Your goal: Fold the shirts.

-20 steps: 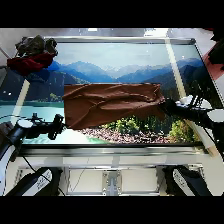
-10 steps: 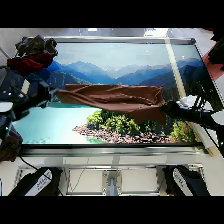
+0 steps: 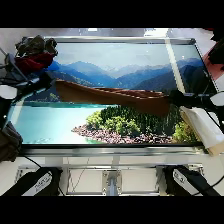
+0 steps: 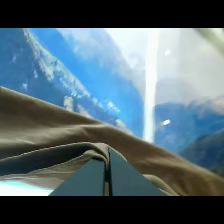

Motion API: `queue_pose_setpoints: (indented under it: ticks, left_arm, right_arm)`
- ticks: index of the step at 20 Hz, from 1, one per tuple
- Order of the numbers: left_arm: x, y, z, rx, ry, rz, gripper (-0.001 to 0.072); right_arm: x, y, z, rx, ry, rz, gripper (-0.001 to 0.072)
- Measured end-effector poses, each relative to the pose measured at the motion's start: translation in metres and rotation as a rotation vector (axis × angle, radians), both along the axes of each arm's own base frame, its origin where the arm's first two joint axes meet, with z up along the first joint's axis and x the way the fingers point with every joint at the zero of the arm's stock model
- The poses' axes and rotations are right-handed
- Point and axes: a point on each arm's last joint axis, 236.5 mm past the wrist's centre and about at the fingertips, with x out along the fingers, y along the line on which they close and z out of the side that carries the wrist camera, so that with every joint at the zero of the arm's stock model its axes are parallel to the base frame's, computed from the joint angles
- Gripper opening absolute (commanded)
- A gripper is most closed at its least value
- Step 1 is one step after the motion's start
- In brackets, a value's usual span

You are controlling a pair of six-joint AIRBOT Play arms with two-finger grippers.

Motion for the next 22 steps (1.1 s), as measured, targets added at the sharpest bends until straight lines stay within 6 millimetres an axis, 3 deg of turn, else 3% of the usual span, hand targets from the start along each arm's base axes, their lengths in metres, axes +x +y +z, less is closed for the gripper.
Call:
queue_pose_setpoints:
  ticks: [3,6,12,17,18,19,20,21,22]
  left_arm:
    - [0.014,-0.011,-0.03,0.11,0.059,-0.036,0.0007]
    - [0.039,-0.013,-0.054,0.184,0.096,-0.054,0.0007]
    - [0.084,-0.01,-0.098,0.261,0.163,-0.061,0.0007]
    - [0.091,-0.01,-0.131,0.273,0.227,-0.068,0.0031]
    - [0.092,-0.01,-0.133,0.273,0.229,-0.067,0.0159]
    - [0.096,-0.011,-0.131,0.269,0.219,-0.064,0.0332]
    - [0.099,-0.011,-0.126,0.265,0.206,-0.061,0.0476]
    - [0.105,-0.012,-0.117,0.259,0.185,-0.057,0.0507]
    - [0.11,-0.013,-0.105,0.257,0.161,-0.054,0.0507]
  right_arm:
    - [0.033,0.007,-0.016,0.011,0.016,0.024,0.0026]
    - [0.053,0.017,-0.044,0.02,0.069,0.051,0.0026]
    - [0.059,0.025,-0.112,0.007,0.214,0.091,0.0026]
    - [0.067,0.02,-0.14,-0.015,0.238,0.076,0.003]
    - [0.071,0.019,-0.14,-0.019,0.227,0.07,0.0041]
    - [0.077,0.017,-0.138,-0.024,0.209,0.061,0.0135]
    - [0.084,0.014,-0.134,-0.033,0.184,0.054,0.0309]
    - [0.091,0.012,-0.126,-0.042,0.156,0.056,0.0386]
    - [0.1,0.008,-0.113,-0.056,0.121,0.059,0.0387]
